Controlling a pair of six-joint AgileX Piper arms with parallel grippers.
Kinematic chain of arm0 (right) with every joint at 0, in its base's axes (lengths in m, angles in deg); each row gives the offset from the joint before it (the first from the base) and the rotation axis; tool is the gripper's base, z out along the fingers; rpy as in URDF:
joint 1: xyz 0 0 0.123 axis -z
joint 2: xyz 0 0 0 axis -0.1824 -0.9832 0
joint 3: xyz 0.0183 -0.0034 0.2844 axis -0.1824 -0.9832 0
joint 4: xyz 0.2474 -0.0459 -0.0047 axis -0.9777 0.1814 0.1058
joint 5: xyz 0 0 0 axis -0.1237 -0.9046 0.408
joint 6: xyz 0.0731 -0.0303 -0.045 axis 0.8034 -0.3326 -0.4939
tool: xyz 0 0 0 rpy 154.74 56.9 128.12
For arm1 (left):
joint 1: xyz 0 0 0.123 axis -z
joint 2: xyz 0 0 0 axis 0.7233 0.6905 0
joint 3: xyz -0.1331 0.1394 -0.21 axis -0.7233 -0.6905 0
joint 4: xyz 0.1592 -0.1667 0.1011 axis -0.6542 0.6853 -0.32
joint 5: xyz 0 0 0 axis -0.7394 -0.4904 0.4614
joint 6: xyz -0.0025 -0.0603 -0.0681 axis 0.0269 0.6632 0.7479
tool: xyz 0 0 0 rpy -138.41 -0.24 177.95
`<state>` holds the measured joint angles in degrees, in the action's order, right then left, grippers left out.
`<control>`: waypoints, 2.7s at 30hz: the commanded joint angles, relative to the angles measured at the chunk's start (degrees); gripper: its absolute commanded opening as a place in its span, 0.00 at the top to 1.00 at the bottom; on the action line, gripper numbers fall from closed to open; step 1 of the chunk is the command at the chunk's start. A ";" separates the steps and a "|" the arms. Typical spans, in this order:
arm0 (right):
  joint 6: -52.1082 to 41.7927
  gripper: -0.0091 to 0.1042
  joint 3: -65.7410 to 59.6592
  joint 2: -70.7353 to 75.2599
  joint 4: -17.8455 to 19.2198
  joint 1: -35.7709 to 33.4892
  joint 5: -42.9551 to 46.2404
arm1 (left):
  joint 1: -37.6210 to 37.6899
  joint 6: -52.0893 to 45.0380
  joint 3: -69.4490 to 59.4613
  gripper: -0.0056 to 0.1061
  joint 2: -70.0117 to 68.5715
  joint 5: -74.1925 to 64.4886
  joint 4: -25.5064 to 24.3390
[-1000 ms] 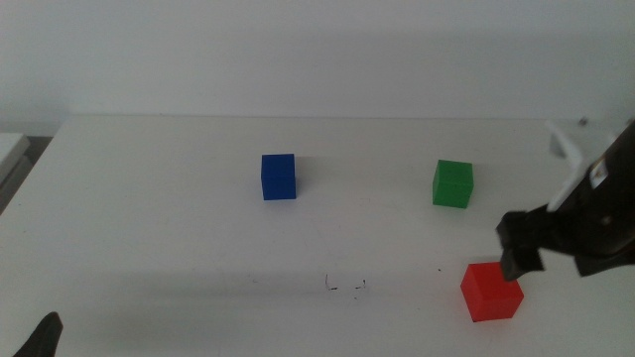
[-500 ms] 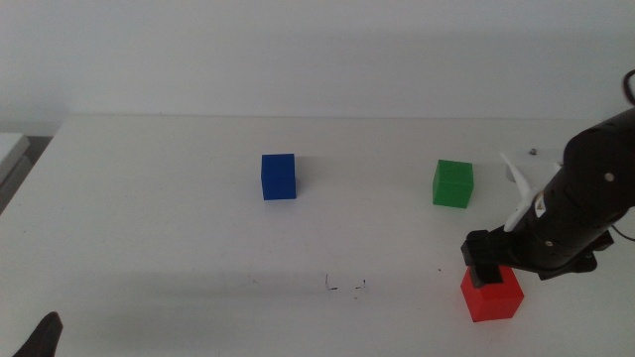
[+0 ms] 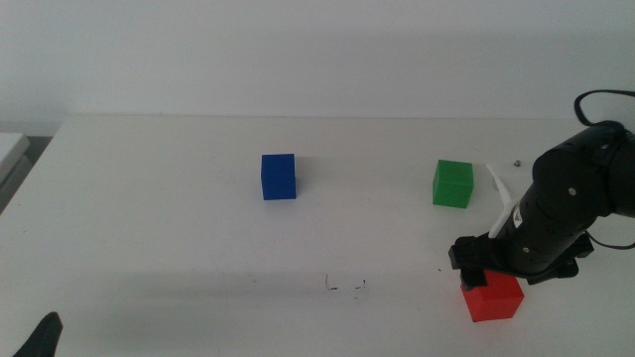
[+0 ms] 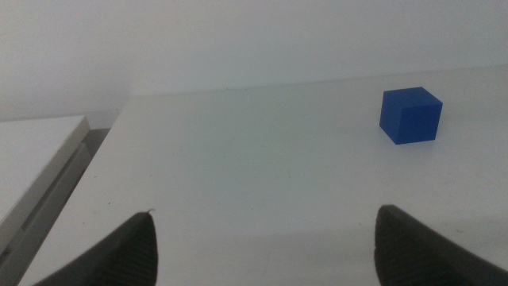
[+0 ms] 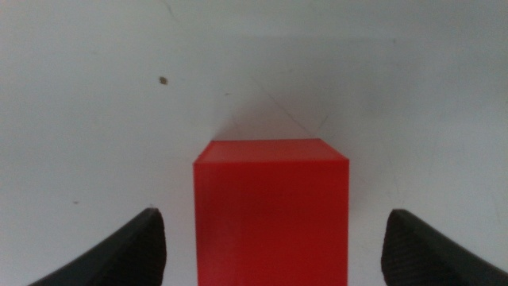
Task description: Stack red cubes first, then green, then blue cubes in a specific spot.
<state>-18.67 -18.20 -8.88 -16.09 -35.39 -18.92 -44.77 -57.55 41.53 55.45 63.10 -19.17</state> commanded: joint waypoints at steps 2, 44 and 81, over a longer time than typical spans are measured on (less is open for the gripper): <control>0.90 0.10 -0.44 -1.11 1.23 -0.31 0.44 | 0.23 0.16 0.04 0.11 -0.20 0.78 0.00; 17.30 0.76 32.41 -15.06 3.64 -14.14 -20.04 | 0.23 0.16 0.04 0.11 -0.20 0.68 0.01; 22.99 0.76 42.83 -30.14 3.37 -20.18 -18.42 | 0.23 0.16 0.04 0.11 -0.20 0.90 0.01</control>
<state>3.88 24.32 -38.99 -13.74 -55.55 -37.15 -44.77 -57.55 41.53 55.45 63.19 -19.17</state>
